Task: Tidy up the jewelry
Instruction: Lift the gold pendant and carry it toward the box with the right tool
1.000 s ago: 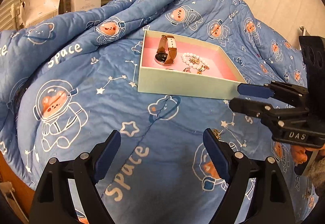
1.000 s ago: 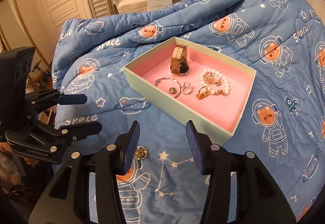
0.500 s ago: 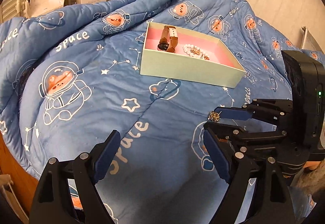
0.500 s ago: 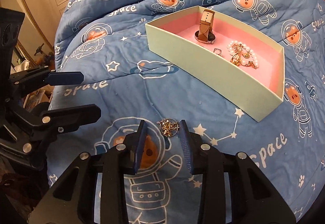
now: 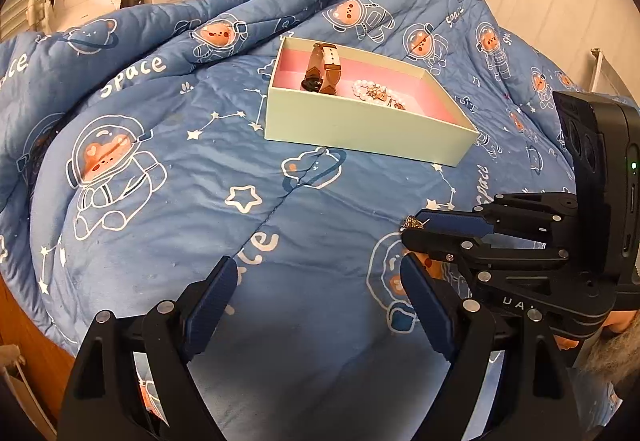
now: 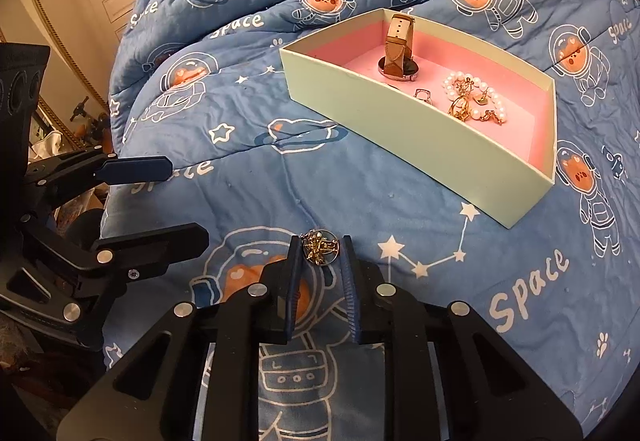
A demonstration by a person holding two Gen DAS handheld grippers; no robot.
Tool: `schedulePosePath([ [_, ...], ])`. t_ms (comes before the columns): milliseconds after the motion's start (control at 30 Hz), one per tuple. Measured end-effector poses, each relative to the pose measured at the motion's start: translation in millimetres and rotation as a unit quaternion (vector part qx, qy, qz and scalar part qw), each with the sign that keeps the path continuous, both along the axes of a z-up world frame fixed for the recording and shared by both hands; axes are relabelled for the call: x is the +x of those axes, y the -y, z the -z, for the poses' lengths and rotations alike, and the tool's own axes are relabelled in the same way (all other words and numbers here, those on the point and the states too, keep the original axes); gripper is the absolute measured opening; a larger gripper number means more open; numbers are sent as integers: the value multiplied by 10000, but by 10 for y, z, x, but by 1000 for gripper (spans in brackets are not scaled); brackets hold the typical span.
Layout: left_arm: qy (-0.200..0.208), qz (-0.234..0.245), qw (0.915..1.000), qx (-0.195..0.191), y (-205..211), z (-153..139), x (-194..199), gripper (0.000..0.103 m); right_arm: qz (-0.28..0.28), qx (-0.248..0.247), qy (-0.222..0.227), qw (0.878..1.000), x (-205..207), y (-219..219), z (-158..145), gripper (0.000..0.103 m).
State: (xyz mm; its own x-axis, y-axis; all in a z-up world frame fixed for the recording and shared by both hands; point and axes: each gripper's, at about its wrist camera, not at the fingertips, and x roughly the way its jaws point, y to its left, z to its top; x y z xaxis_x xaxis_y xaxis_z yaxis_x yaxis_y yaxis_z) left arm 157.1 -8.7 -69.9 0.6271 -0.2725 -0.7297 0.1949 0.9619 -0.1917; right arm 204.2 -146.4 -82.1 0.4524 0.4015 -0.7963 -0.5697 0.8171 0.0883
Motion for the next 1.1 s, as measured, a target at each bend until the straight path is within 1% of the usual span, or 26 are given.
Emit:
schedulePosePath([
  [167, -3, 26, 10000, 4, 25, 3, -6, 82, 4, 83, 30, 10000, -32, 24, -40, 20],
  [300, 0, 43, 10000, 2, 49, 6, -10, 82, -33, 124, 141, 9998, -96, 36, -109, 20],
  [500, 45, 161, 9999, 4, 117, -1, -24, 82, 16, 276, 50, 9996, -140, 106, -135, 20],
  [900, 86, 289, 9995, 22, 220, -32, -34, 82, 48, 357, 153, 9992, -175, 129, -272, 20],
  [1100, 214, 357, 9990, 170, 256, -107, 1, 82, 69, 402, 215, 9989, -160, 152, -350, 20],
])
